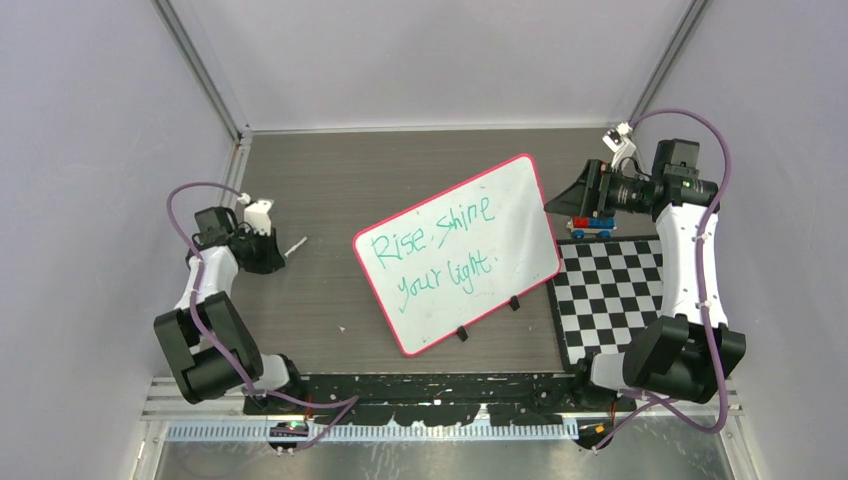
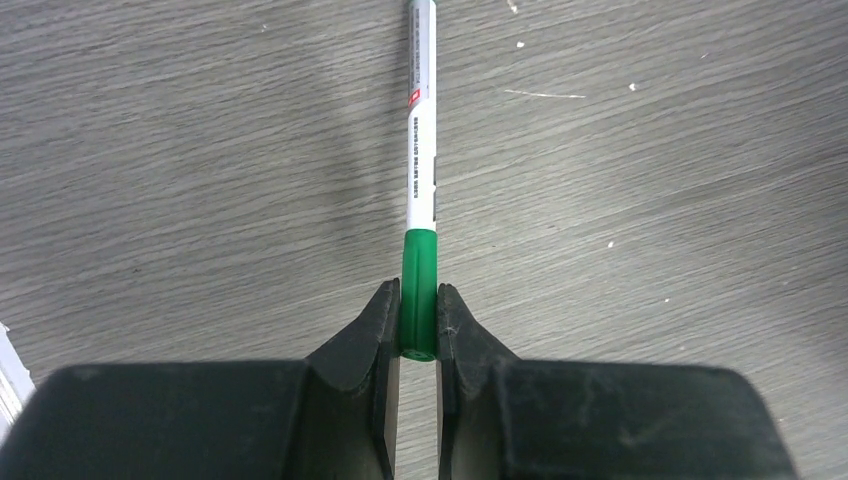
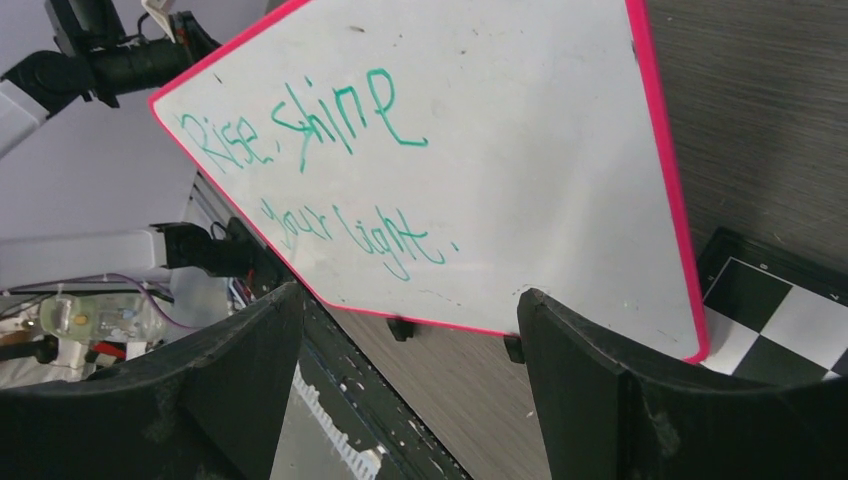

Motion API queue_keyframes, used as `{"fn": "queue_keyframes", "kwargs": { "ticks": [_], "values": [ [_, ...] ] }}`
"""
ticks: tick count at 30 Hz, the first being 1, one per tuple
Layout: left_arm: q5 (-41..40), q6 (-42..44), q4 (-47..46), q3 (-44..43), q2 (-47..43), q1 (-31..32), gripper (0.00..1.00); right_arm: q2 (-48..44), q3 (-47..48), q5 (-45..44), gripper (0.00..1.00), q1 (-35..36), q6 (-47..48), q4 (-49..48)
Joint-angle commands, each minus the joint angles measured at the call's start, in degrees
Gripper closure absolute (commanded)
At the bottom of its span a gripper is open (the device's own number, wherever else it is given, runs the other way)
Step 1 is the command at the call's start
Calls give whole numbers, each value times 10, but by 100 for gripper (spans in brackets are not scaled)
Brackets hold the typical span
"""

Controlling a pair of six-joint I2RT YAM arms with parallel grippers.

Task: Write a sentence on the whiteboard
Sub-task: Put down the whiteboard marker at the center of the board.

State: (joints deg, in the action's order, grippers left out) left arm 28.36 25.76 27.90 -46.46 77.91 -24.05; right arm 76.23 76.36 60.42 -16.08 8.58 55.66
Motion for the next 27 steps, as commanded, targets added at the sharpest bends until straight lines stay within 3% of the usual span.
{"fn": "queue_keyframes", "kwargs": {
  "ticks": [1,16,27],
  "values": [
    [-28,44,-23,11,15,-2,93,-24,13,-31,17,1,67,43],
    [-60,101,38,1,93,13,69,-33,-3,-55,17,1,124,78],
    [-53,83,115,-46,55,41,45,-34,6,-84,17,1,156,100]
  ]
}}
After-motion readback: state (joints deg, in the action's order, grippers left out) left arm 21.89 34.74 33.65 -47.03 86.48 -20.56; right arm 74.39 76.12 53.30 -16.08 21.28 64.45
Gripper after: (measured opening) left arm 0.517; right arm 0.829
